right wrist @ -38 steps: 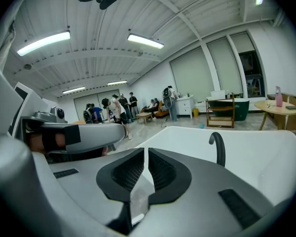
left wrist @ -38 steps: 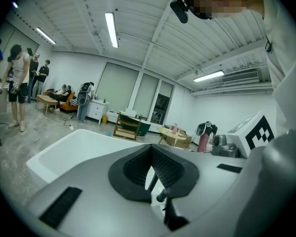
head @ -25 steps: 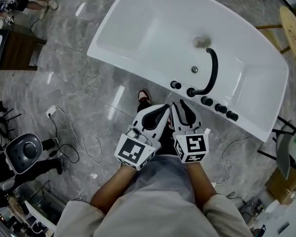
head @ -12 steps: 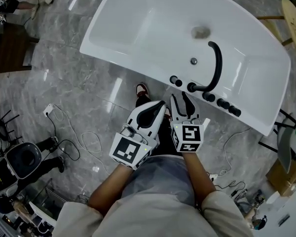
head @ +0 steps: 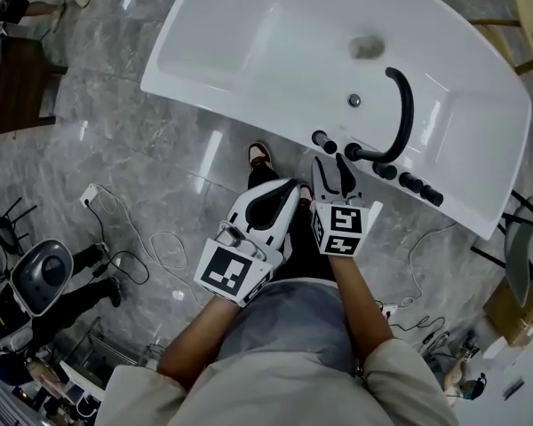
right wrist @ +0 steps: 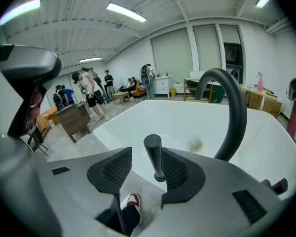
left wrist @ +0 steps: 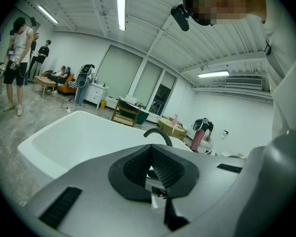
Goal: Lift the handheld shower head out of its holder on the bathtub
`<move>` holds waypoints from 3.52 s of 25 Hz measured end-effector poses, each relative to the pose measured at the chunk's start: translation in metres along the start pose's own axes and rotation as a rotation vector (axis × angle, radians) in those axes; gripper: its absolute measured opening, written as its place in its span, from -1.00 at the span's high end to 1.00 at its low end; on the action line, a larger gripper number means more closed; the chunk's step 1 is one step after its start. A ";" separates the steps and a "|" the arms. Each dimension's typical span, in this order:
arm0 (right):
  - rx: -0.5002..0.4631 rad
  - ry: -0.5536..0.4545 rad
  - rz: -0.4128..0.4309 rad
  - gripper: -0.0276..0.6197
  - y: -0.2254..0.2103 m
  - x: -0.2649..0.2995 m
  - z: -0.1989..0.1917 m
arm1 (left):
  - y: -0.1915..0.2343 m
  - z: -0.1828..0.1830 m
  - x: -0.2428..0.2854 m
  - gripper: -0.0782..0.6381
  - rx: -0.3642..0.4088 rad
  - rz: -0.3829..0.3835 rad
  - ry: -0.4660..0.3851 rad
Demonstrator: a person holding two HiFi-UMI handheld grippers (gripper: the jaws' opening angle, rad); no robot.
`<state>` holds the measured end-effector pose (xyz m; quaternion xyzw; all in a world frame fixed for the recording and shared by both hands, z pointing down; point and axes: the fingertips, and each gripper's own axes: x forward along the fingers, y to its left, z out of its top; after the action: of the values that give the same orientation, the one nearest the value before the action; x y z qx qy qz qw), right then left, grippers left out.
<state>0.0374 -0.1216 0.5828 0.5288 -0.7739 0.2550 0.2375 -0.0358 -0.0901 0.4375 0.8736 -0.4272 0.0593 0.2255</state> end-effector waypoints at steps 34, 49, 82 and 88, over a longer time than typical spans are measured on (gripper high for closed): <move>-0.078 0.159 -0.085 0.34 -0.023 0.110 -0.065 | 0.050 -0.032 0.003 0.77 -0.072 0.005 0.085; -0.104 0.181 -0.079 0.46 -0.027 0.116 -0.069 | 0.059 -0.034 0.001 0.77 -0.093 0.018 0.087; -0.157 0.164 -0.055 0.47 -0.025 0.080 -0.061 | 0.049 -0.037 0.000 0.77 -0.125 0.036 0.081; -0.174 0.148 -0.046 0.47 -0.023 0.066 -0.054 | 0.045 -0.033 -0.001 0.77 -0.133 0.039 0.063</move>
<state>0.0429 -0.1398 0.6689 0.5034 -0.7613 0.2195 0.3447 -0.0677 -0.0989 0.4819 0.8460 -0.4396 0.0625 0.2952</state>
